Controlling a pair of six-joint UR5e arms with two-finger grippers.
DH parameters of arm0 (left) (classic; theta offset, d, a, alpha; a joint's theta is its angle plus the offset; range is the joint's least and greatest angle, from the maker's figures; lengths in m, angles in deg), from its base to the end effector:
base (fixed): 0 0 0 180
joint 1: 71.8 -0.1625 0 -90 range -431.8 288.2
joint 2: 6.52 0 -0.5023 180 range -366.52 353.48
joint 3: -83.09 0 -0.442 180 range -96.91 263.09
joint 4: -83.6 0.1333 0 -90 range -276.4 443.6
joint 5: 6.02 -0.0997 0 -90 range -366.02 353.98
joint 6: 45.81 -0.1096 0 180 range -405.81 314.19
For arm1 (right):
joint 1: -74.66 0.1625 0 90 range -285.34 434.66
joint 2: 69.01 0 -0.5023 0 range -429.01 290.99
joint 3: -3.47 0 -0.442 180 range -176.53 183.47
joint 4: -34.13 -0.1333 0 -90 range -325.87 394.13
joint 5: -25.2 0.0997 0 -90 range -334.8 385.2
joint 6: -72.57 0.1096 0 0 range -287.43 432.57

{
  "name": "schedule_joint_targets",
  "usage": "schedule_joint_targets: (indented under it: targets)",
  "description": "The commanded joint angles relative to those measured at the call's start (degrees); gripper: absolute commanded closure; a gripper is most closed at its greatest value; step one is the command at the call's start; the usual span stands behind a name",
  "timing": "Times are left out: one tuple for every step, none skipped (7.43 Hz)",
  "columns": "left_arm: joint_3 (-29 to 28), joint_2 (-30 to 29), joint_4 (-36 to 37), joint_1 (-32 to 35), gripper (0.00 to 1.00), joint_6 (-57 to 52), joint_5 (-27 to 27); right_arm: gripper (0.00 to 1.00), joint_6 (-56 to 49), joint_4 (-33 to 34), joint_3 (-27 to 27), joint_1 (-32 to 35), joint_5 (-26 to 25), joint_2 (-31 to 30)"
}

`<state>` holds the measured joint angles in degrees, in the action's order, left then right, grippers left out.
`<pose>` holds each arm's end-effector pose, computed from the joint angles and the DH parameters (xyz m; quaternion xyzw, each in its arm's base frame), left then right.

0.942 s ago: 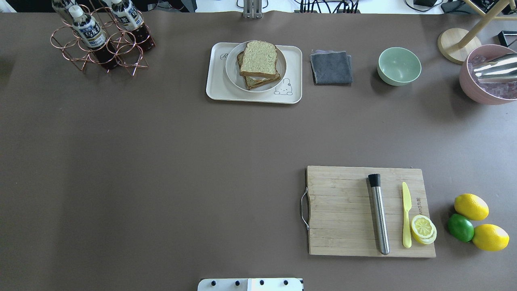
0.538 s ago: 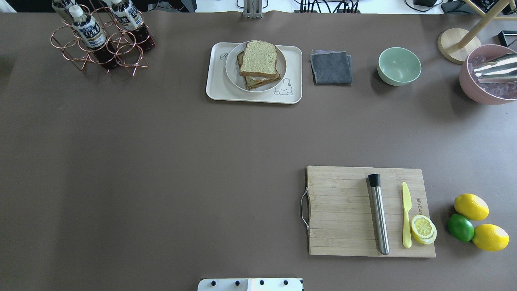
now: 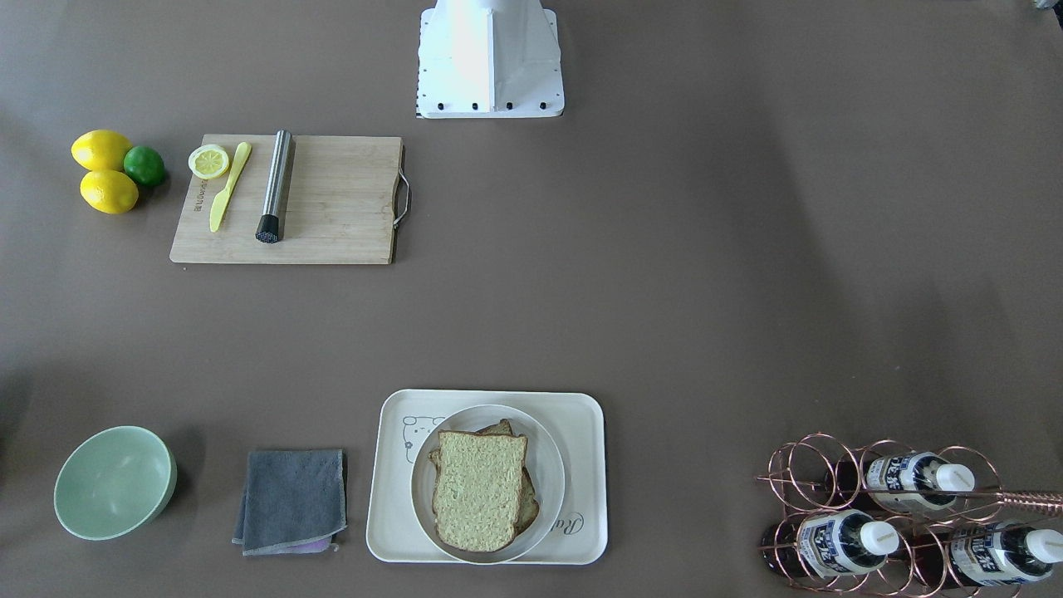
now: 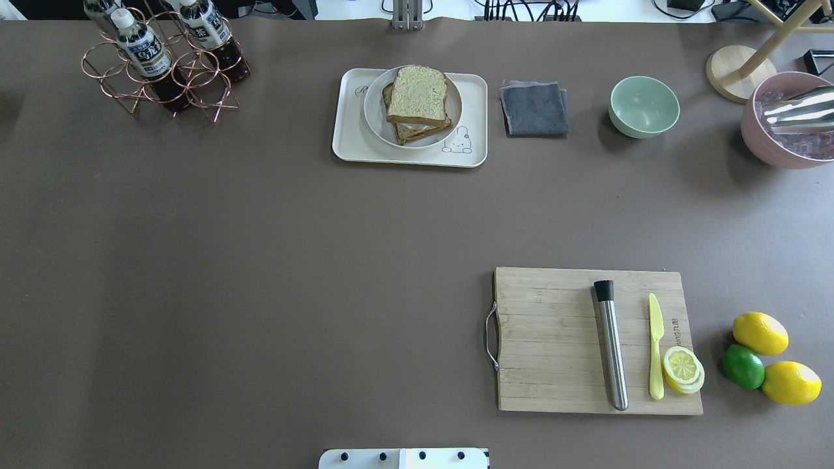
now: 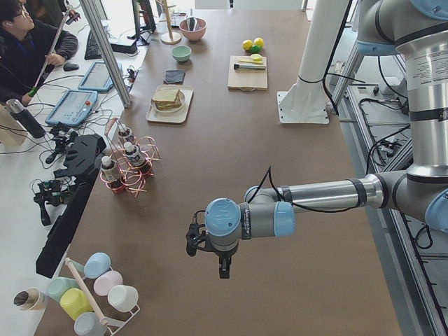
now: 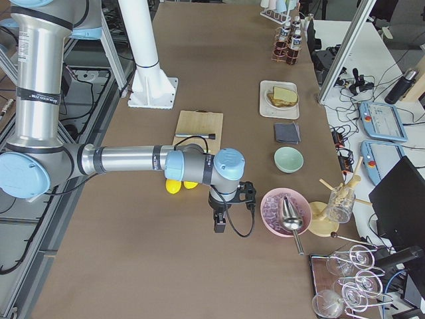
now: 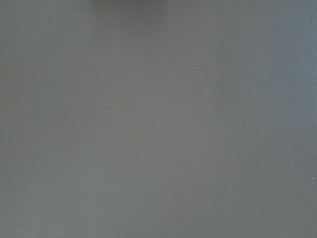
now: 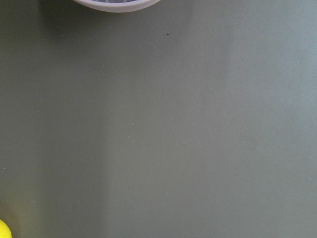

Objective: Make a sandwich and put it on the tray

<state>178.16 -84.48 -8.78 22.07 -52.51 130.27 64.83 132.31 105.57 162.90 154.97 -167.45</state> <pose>-0.0828 -0.4227 0.7909 -0.0005 0.3945 0.0070 0.9189 0.0490 -0.4618 0.7230 -0.0193 -0.3413 -0.0644 0.9375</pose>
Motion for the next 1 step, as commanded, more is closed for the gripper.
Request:
schedule_joint_targets:
  targets:
    - [-0.1, -0.1, 0.0, 0.0, 0.01, 0.0, 0.0, 0.0, 0.0, 0.0, -0.1, 0.0, 0.0, 0.1]
